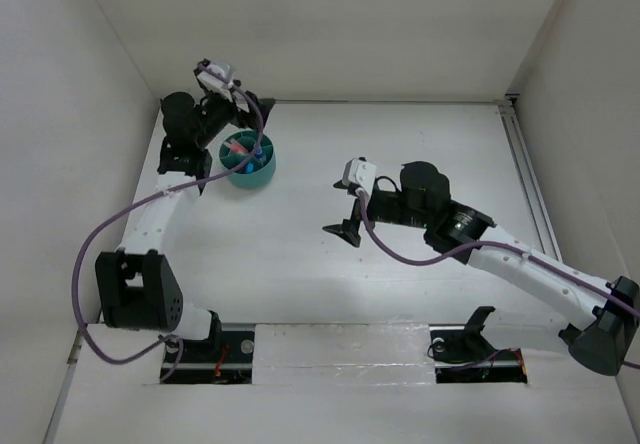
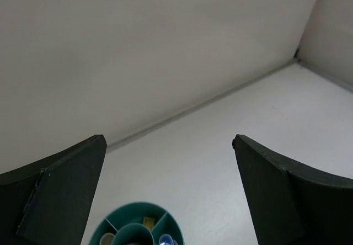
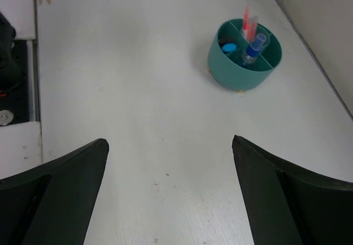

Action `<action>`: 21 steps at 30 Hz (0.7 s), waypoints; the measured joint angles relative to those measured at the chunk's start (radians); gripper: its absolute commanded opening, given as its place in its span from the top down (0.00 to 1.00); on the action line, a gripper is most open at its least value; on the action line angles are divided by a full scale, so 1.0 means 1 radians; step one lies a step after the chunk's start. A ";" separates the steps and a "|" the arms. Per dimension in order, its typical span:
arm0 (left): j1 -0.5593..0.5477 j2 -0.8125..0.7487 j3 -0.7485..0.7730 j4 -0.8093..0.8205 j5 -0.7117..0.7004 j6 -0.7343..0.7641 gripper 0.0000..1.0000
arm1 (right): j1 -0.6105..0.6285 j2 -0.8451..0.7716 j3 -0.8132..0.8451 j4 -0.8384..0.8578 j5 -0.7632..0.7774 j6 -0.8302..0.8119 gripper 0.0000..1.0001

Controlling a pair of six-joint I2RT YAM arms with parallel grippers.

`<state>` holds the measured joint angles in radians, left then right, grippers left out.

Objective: Sort the stationery into containers
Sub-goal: Reset both arms

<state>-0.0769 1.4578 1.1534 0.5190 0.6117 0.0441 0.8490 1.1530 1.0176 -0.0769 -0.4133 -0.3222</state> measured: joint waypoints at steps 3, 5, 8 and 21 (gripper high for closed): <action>0.000 -0.101 0.069 -0.095 -0.135 -0.058 0.01 | 0.001 -0.016 0.014 -0.023 0.089 0.043 0.00; 0.000 -0.172 0.154 -0.167 -0.206 -0.088 0.01 | 0.001 -0.037 0.041 -0.052 0.160 0.075 0.00; 0.000 -0.292 0.231 -0.278 -0.335 -0.142 0.01 | 0.001 -0.092 0.095 -0.102 0.292 0.132 0.00; 0.010 -0.952 -0.042 -0.604 -0.740 -0.291 0.01 | 0.001 -0.364 0.209 -0.422 0.852 0.297 0.00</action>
<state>-0.0669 0.5056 1.1118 -0.0853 -0.1287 -0.2470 0.8501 0.7887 1.2270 -0.4984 0.4389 -0.0250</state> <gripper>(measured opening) 0.990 0.999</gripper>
